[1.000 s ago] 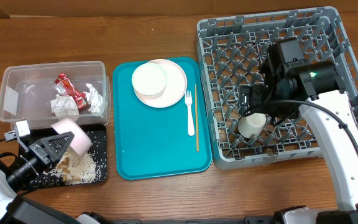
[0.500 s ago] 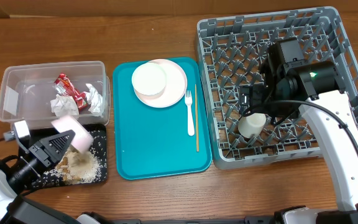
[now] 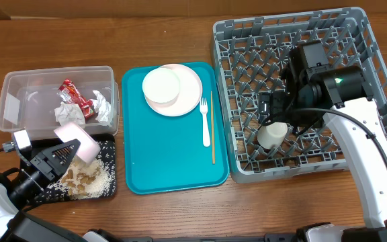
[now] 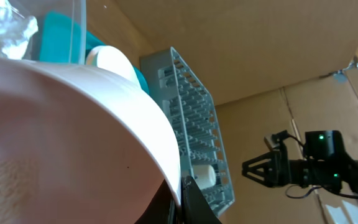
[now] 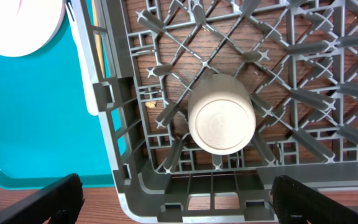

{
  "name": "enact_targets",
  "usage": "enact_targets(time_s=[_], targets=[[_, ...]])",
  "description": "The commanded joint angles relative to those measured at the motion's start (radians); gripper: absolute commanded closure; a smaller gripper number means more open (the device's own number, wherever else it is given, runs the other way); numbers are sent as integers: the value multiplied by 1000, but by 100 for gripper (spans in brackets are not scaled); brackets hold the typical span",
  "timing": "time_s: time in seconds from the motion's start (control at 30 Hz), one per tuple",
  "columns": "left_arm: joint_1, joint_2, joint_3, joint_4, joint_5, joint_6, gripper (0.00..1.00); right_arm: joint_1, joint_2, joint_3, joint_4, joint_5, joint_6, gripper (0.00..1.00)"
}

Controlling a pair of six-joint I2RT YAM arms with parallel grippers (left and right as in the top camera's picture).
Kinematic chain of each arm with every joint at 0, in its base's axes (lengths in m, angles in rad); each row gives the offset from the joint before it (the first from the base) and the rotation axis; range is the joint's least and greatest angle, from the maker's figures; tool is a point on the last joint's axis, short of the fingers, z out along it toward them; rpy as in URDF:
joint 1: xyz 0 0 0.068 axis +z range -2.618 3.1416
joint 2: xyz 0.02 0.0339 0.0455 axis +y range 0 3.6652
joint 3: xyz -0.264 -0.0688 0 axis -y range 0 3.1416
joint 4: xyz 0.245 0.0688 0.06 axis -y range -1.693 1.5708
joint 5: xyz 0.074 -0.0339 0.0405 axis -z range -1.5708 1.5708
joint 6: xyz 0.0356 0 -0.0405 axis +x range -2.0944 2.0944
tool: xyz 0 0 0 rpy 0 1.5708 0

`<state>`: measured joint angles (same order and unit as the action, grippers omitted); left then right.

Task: Sort waste into correct bins and load items into the dishwasher
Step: 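Tilt the pink bowl to dump the rice onto the black tray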

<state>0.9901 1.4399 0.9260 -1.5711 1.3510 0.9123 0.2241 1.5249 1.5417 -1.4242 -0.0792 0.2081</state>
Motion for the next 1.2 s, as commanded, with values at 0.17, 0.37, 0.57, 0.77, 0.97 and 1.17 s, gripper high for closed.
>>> enact_targets(time_s=[0.17, 0.37, 0.57, 0.77, 0.97, 1.17], targets=[[5, -12, -3, -32, 27, -12, 96, 3, -11, 20, 5, -5, -6, 0], [5, -10, -3, 3, 27, -37, 96, 3, -11, 20, 5, -5, -6, 0], [5, -9, -3, 18, 19, -74, 96, 3, -11, 20, 5, -5, -6, 0], [5, -8, -3, 72, 5, -77, 96, 3, -11, 20, 5, -5, -6, 0], [4, -9, -3, 80, -87, -79, 96, 3, -11, 20, 5, -5, -6, 0], [4, -10, -3, 76, -97, -91, 96, 3, -11, 20, 5, -5, -6, 0]])
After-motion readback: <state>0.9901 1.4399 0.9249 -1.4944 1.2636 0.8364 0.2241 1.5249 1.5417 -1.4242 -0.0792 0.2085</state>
